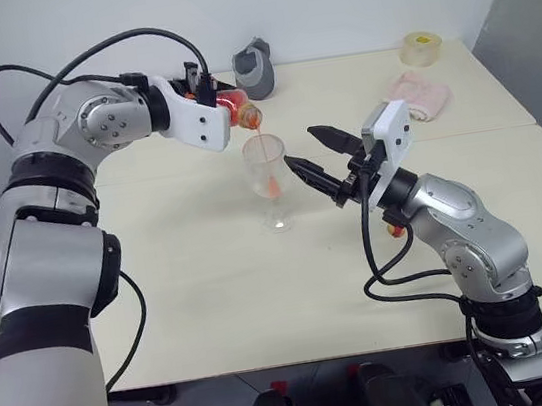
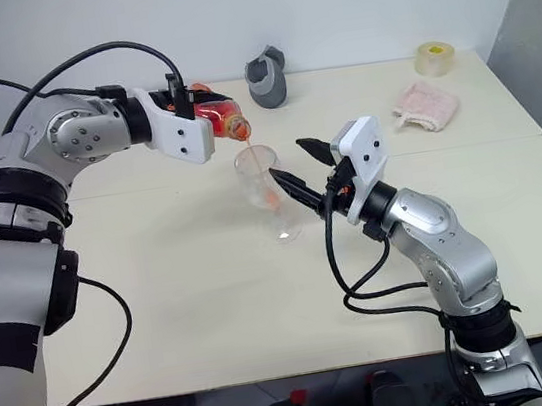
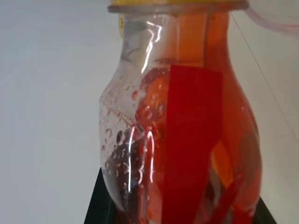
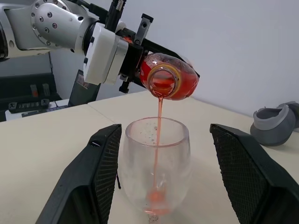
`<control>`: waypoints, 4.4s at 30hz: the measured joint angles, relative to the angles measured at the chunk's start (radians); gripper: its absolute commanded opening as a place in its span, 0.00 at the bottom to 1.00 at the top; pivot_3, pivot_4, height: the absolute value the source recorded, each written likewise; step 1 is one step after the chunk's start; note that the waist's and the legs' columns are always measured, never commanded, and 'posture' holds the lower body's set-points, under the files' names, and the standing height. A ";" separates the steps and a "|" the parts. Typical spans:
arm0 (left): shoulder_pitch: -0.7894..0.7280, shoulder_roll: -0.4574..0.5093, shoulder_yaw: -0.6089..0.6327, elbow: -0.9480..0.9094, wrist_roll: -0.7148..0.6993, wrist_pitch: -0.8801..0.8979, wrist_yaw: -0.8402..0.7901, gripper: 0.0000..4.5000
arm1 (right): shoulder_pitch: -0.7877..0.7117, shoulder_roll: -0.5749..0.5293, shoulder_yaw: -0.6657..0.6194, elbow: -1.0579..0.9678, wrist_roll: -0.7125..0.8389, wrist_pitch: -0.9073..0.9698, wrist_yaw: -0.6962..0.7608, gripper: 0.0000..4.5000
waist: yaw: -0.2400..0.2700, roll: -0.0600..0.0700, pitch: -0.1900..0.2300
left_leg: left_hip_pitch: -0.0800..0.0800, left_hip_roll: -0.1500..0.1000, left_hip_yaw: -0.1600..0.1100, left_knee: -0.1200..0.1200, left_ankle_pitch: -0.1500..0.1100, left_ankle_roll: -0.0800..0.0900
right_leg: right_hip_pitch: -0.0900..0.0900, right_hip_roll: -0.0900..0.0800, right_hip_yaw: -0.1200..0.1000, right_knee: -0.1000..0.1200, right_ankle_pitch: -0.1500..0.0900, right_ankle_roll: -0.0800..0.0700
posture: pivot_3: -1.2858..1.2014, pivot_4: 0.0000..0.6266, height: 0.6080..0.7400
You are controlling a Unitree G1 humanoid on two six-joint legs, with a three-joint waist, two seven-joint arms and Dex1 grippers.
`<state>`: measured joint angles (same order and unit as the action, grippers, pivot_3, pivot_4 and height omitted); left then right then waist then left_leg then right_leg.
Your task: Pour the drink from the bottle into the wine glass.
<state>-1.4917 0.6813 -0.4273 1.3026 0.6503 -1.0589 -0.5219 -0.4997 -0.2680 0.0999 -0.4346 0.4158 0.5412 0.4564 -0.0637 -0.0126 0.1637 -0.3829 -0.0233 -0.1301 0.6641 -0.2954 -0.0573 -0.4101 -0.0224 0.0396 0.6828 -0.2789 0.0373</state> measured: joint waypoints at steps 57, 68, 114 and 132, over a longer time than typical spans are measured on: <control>-0.040 0.026 -0.068 0.008 0.070 -0.013 0.078 0.23 | 0.000 0.009 0.000 0.010 -0.001 -0.020 0.008 0.72 | -0.001 0.000 0.000 | 0.000 0.000 0.000 0.000 0.000 0.000 | 0.000 0.000 0.000 0.000 0.000 0.000 | 0.52 0.24 1.00; -0.028 0.008 -0.021 0.024 -0.024 -0.002 -0.025 0.23 | 0.001 0.009 0.000 0.010 -0.001 -0.020 0.008 0.72 | -0.002 0.000 0.000 | 0.000 0.000 0.000 0.000 0.000 0.000 | 0.000 0.000 0.000 0.001 0.000 0.000 | 0.52 0.24 1.00; 0.844 -0.311 0.750 -0.691 -0.944 1.041 0.081 0.23 | 0.306 -0.238 0.024 -0.152 0.056 -0.083 0.261 0.72 | 0.015 -0.004 -0.003 | 0.001 0.000 -0.003 0.004 0.001 -0.002 | 0.000 -0.002 0.002 0.005 0.000 0.001 | 0.52 0.24 1.00; 0.822 -0.314 0.700 -0.490 -0.879 0.848 0.071 0.81 | 0.271 -0.203 0.023 -0.153 0.077 -0.032 0.202 0.72 | 0.015 -0.005 -0.004 | 0.002 0.000 -0.002 0.004 0.000 -0.001 | 0.001 -0.002 0.002 0.005 0.000 0.001 | 0.52 0.24 1.00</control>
<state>-0.6696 0.3670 0.2723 0.8125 -0.2287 -0.2110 -0.4505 -0.2289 -0.4707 0.1228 -0.5881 0.4933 0.5088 0.6587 -0.0483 -0.0176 0.1597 -0.3806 -0.0229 -0.1325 0.6678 -0.2951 -0.0580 -0.4089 -0.0243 0.0414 0.6878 -0.2793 0.0378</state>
